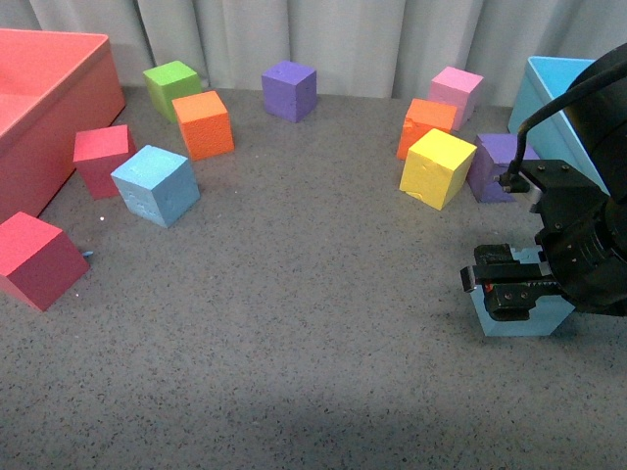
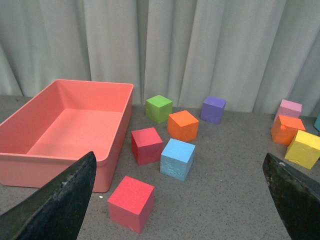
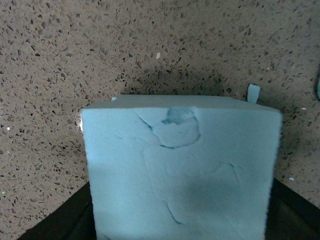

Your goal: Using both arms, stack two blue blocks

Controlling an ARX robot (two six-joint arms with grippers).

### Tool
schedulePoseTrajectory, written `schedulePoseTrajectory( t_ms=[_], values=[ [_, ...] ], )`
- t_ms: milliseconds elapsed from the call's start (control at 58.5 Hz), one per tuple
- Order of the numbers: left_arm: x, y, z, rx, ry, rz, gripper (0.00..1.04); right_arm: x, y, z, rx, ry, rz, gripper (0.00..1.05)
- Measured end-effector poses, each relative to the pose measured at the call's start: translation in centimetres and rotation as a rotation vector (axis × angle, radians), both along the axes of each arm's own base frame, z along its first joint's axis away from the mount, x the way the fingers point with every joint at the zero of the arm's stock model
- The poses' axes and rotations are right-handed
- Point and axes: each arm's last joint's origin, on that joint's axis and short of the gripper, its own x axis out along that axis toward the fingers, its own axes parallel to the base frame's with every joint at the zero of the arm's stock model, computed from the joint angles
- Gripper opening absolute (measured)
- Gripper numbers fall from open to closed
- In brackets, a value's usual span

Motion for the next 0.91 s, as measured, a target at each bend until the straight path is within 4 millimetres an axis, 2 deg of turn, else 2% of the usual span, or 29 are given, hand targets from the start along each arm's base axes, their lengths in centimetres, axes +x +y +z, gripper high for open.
schedulePoseTrajectory(
  t_ms=[103,393,496,615,735,906],
  values=[
    [0.0,0.0,0.0,0.000,0.000,0.000,0.98,0.4,0.2,0.2,-0.003,-0.008,-0.002,0.53],
    [0.0,0.0,0.0,0.000,0.000,0.000,0.98,0.5,1.5,1.6,0.043,-0.026,0.005,0.47],
    [0.0,0.0,0.0,0.000,0.000,0.000,0.98,1.0,2.9,2.6,0.064,-0.049,0.021,0.47],
    [0.0,0.0,0.0,0.000,0.000,0.000,0.98,2.0,6.2,3.8,0.102,-0.063,0.051,0.47],
    [0.0,0.0,0.0,0.000,0.000,0.000,0.98,2.8,8.6,3.7,0.126,-0.051,0.071,0.47],
    [0.0,0.0,0.0,0.000,0.000,0.000,0.98,3.8,11.0,3.1,0.123,-0.034,0.075,0.46]
  ],
)
